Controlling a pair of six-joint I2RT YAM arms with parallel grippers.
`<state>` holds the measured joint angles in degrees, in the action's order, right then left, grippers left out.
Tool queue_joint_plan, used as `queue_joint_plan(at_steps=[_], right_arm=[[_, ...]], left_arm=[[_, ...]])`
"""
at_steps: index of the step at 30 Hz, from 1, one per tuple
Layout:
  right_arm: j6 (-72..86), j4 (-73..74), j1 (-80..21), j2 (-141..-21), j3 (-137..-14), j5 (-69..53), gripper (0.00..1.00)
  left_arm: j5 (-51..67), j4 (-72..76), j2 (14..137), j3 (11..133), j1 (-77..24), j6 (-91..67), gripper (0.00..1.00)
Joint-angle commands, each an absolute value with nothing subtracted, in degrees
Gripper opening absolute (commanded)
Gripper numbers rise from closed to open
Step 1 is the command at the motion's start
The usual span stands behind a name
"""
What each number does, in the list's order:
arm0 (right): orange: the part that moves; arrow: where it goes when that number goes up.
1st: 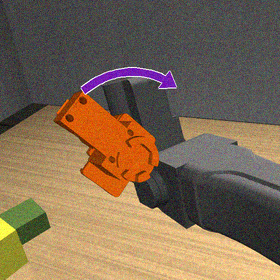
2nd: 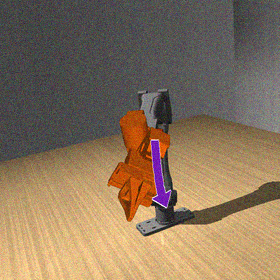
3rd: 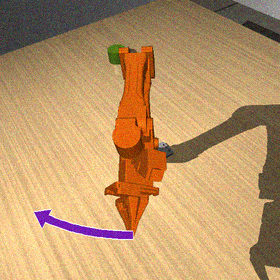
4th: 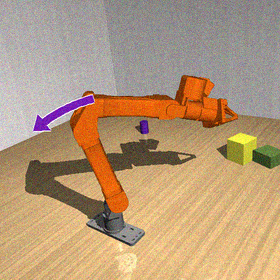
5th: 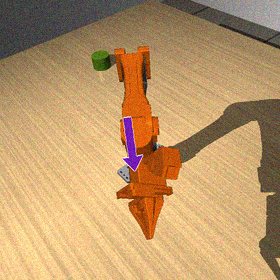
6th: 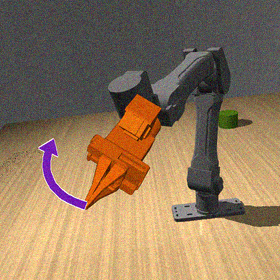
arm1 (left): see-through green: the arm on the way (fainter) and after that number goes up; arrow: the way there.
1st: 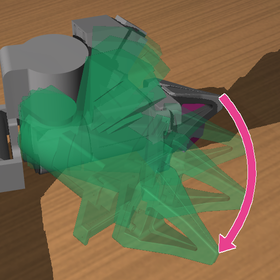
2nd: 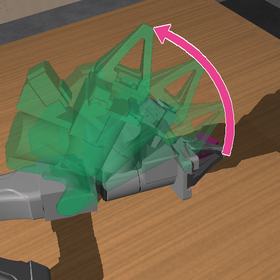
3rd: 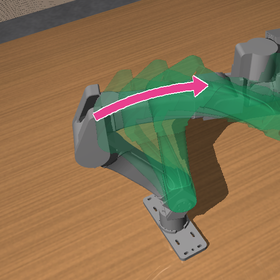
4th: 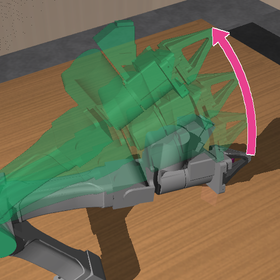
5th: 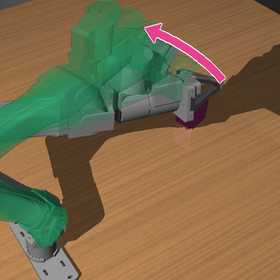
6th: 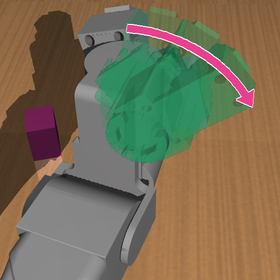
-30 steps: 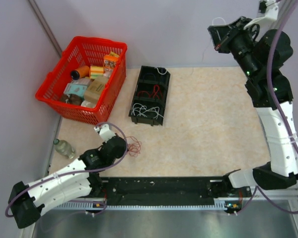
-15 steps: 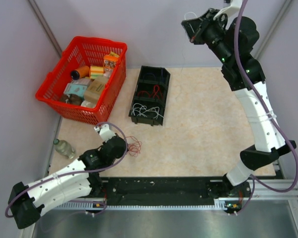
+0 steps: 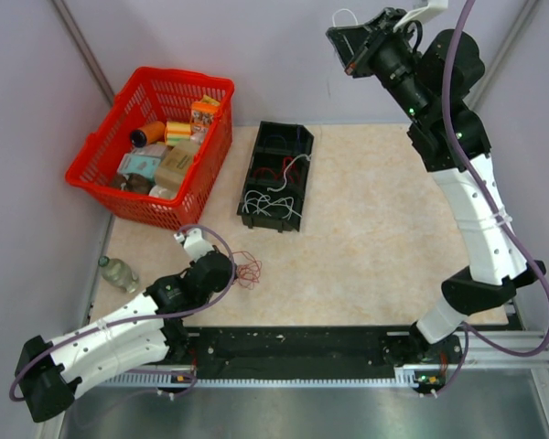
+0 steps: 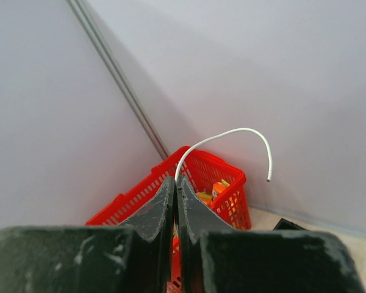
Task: Untangle the cables
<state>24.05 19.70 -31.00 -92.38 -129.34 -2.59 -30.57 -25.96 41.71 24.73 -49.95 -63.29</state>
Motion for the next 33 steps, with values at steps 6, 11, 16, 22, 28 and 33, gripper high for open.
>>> queue_joint_plan(at_steps=[6, 11, 16, 22, 28, 33], right_arm=[[23.8, 16.9, -33.9, -95.1, -132.3, -2.8, 0.0], [22.9, 17.0, -34.8, -97.4, -135.4, -2.6, 0.0], [22.3, 16.7, -35.1, -98.8, -138.9, -2.2, 0.0], [23.0, 16.2, -35.3, -99.1, -139.8, -2.8, 0.0], [22.1, 15.4, -37.0, -99.5, -139.3, -3.1, 0.0], [22.7, 14.2, -37.4, -99.8, -136.8, -3.2, 0.0]], left_arm=[[-30.7, -23.7, 40.0, 24.2, -49.7, -63.3, 0.0], [-31.6, -23.8, 39.4, 24.0, -49.7, -62.9, 0.0], [-32.0, -23.7, 39.3, 23.7, -49.7, -62.8, 0.0], [-31.6, -23.6, 39.5, 23.6, -49.7, -62.9, 0.0], [-31.5, -23.9, 38.9, 23.6, -49.7, -62.9, 0.0], [-32.0, -24.8, 37.7, 23.5, -49.7, -63.1, 0.0]])
